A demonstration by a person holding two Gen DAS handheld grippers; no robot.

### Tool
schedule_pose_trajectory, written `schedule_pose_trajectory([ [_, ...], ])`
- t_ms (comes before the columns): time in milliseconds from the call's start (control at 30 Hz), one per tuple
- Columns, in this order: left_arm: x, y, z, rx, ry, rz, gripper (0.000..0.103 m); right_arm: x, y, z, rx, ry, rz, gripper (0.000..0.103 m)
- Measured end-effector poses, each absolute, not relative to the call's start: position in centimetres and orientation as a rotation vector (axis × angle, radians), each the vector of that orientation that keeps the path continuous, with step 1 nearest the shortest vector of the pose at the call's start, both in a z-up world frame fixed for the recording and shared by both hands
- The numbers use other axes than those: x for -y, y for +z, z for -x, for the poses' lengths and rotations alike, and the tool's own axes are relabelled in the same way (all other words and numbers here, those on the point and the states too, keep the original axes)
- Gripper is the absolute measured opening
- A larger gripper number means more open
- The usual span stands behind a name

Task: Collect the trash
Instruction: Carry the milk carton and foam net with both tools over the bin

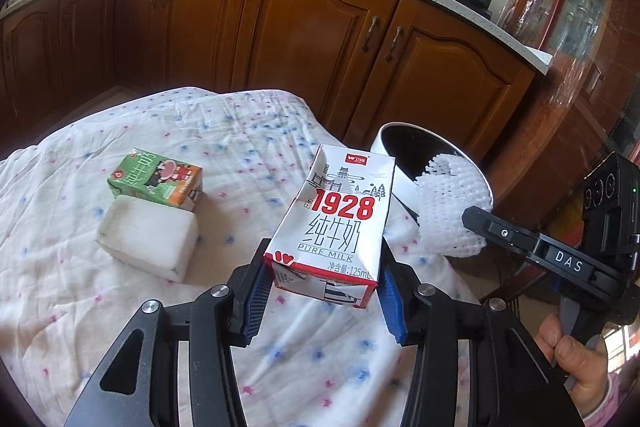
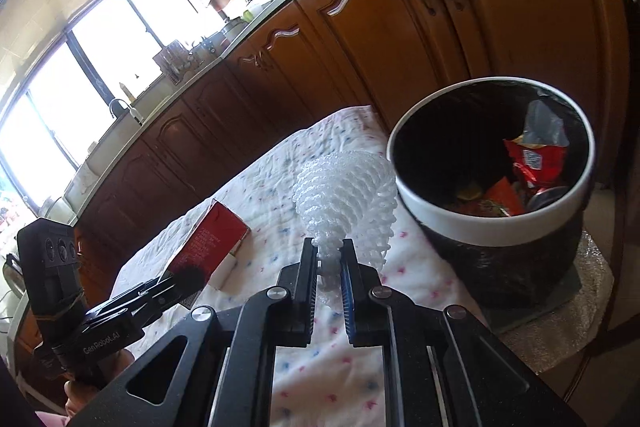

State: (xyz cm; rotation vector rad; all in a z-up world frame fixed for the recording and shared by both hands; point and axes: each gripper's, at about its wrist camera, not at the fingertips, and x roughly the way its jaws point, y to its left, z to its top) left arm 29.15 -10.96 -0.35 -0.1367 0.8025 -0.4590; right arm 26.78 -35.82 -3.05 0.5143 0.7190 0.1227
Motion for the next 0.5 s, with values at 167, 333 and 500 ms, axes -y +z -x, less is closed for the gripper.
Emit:
schedule_pose_trajectory([
  [167, 13.1, -0.4, -29.6, -0.81, -0.482, 0.122, 0.046, 38.1, -2.5, -25.1, -0.691, 0.07, -0.521, 0.011],
  [333, 14.9, -0.1, -30.2, -0.804, -0.504, 0.102, 0.046, 39.6, -2.2, -23.9, -0.672, 0.033, -0.528, 0.011],
  [500, 17.3, 0.1, -31.5, -0.799, -0.524, 0.071, 0.046, 41.4, -1.9, -23.6, -0.656, -0.002, -0.528, 0.011],
])
